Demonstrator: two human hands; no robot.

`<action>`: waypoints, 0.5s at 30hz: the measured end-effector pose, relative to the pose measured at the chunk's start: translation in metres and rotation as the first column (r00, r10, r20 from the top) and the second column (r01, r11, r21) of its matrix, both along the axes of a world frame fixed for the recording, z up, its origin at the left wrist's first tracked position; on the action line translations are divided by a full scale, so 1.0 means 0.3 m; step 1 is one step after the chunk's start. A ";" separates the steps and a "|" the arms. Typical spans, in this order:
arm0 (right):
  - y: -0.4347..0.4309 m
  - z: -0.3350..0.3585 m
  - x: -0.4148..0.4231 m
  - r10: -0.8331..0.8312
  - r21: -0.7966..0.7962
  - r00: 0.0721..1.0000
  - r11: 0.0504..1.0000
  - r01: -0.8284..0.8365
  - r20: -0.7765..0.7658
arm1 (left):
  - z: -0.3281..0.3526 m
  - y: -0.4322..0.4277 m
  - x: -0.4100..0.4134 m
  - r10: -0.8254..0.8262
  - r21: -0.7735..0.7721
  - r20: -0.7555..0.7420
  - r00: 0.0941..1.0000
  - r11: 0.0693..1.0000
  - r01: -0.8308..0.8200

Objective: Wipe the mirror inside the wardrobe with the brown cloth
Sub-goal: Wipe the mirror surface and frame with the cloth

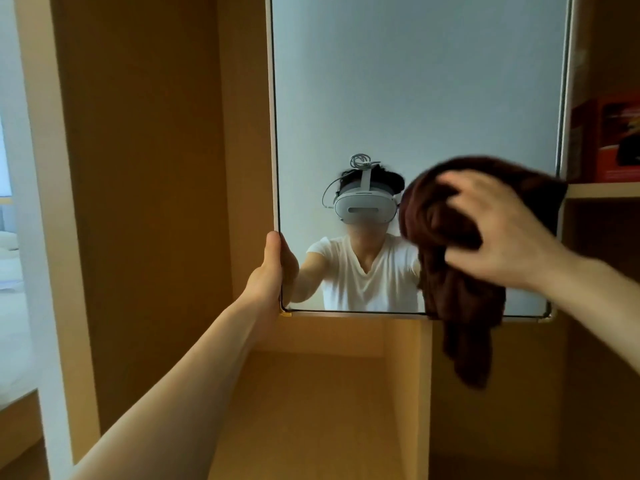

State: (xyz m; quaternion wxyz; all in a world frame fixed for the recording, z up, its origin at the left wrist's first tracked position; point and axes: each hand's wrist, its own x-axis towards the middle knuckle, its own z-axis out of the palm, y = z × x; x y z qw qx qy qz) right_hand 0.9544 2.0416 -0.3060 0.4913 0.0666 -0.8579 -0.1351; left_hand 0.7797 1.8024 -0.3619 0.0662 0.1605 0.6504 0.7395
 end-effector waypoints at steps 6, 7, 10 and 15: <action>-0.151 0.210 -0.160 -0.041 -0.251 0.926 0.966 -0.059 -0.375 | 0.001 -0.019 0.003 -0.022 0.049 0.047 0.999 0.999 0.020; -0.195 0.188 -0.190 0.002 -0.207 0.927 0.975 -0.086 -0.375 | -0.001 -0.020 0.004 -0.035 0.054 0.048 0.998 0.998 0.032; -0.298 0.008 -0.261 0.108 0.044 0.976 0.994 -0.102 -0.191 | -0.015 -0.018 -0.016 -0.074 0.047 0.001 0.997 0.996 0.074; -0.309 -0.201 -0.278 0.122 0.321 0.940 0.919 -0.228 0.319 | 0.005 -0.017 0.004 -0.115 0.008 -0.001 0.993 0.993 0.115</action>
